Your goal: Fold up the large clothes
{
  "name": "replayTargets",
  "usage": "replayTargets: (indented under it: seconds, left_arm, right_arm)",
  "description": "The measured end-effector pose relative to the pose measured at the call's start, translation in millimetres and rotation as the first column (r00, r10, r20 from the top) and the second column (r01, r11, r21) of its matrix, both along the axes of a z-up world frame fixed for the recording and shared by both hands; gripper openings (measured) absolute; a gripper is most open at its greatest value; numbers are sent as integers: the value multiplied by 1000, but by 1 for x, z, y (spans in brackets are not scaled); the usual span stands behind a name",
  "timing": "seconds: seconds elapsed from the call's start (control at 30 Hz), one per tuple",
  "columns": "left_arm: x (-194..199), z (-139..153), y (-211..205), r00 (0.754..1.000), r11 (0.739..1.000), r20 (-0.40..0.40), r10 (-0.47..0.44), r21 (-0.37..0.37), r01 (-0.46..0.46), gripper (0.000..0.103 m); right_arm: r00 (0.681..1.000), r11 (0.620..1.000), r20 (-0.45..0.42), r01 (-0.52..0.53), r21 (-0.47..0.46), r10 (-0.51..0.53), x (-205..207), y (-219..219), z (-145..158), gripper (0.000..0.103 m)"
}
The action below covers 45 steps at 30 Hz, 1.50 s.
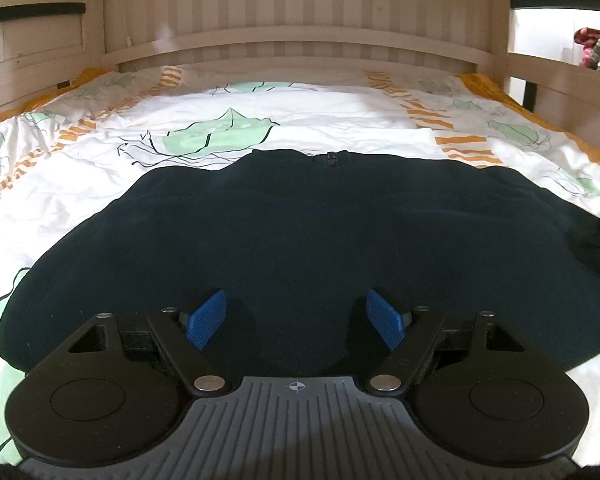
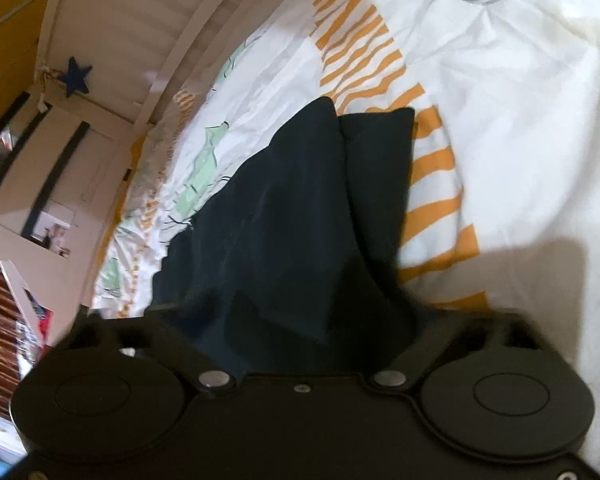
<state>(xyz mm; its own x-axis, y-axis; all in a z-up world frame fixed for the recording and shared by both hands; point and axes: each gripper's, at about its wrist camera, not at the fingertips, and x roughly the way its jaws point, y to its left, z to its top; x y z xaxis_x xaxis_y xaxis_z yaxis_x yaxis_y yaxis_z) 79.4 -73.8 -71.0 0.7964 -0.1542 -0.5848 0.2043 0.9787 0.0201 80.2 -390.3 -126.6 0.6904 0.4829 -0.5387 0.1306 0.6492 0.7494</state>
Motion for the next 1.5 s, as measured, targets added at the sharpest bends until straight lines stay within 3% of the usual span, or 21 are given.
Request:
replayTargets:
  seconds: [0.13, 0.2, 0.57, 0.7, 0.9, 1.1, 1.2, 1.33, 1.4, 1.5]
  left_arm:
    - [0, 0, 1, 1000, 1000, -2, 1, -1, -1, 77]
    - [1, 1, 0, 1000, 1000, -7, 2, 2, -2, 77]
    - [-6, 20, 2, 1000, 1000, -10, -20, 24, 20, 70]
    - [-13, 8, -5, 998, 997, -10, -56, 61, 57, 68]
    - [1, 5, 5, 994, 996, -52, -93, 9, 94, 68]
    - [-2, 18, 28, 988, 991, -86, -130, -46, 126, 65]
    - [-13, 30, 53, 994, 994, -60, -86, -78, 81, 65]
    - [-27, 47, 97, 999, 996, 14, 44, -75, -43, 65]
    - [-29, 54, 119, 992, 989, 33, 122, -91, -118, 65]
    - [-30, 63, 154, 968, 958, 39, 248, -160, -239, 65]
  right_arm:
    - [1000, 1000, 22, -10, 22, 10, -1, -1, 0, 37]
    - [998, 1000, 51, -19, -24, 20, -2, 4, 8, 33]
    - [989, 994, 149, 2, -113, 15, -11, 29, 64, 28]
    - [984, 985, 167, -25, -172, 55, -3, 48, 92, 28]
    - [966, 961, 193, -121, -247, 171, 17, 99, 126, 28]
    - [942, 943, 195, -220, -250, 272, 47, 159, 133, 28]
    - [930, 933, 189, -268, -240, 316, 62, 190, 128, 28]
    - [914, 916, 168, -327, -233, 369, 80, 225, 118, 28]
    - [907, 907, 151, -355, -228, 393, 88, 243, 109, 29]
    - [896, 892, 129, -391, -227, 426, 97, 267, 94, 29]
